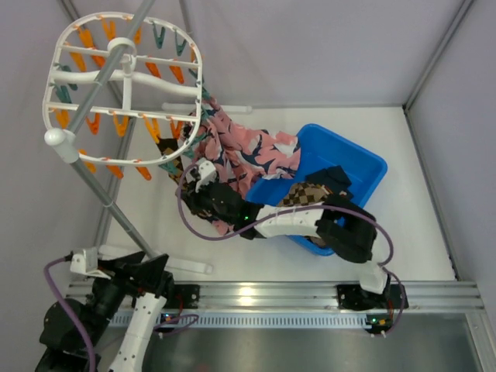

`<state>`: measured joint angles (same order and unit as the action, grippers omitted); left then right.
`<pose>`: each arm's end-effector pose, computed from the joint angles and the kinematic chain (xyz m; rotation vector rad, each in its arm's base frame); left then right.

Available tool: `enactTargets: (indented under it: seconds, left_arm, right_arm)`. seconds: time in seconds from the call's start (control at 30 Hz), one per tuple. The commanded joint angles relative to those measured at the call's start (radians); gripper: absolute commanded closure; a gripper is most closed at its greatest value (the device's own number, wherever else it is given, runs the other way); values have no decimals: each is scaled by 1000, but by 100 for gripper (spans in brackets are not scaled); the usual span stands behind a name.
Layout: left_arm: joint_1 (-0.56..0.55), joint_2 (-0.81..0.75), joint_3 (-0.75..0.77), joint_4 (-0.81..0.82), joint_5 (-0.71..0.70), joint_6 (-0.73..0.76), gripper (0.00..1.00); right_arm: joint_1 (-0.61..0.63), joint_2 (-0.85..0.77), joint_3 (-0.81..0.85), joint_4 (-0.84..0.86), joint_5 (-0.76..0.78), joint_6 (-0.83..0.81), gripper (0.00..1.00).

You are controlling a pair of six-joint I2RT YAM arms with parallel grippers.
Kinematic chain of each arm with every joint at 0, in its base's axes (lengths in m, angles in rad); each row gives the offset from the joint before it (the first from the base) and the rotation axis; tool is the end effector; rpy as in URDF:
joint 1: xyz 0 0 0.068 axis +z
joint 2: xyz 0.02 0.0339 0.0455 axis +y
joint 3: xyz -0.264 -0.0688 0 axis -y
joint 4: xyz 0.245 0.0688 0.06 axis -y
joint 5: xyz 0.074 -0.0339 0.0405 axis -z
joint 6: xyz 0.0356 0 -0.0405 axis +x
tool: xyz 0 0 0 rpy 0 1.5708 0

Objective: Remove the socks clipped to the hanger

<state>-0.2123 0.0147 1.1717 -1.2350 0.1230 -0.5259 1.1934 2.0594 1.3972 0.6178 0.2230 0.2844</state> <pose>-0.0903 0.0150 0.3573 -0.1686 1.6821 -0.6601 0.1852 0.4458 0.2385 -0.5798 1.5992 0.9496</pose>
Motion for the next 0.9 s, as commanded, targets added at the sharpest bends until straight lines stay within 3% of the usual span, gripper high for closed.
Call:
enactTargets:
  seconds: [0.0,0.23,0.53,0.87]
  left_arm:
    - [1,5,-55,-1,26,-8,11]
    - [1,7,-105,78,168,-54,11]
    - [5,68,-126,230,455,-60,6]
    - [17,122,-76,284,552,-8,1]
  right_arm:
    - [34,-232,-90,4,-89,85,100]
    - [37,-401,-168,-104,-407,191,100]
    - [35,-571,-230,-113,-508,280,100]
    - [34,-651,-225,-101,-625,417,100]
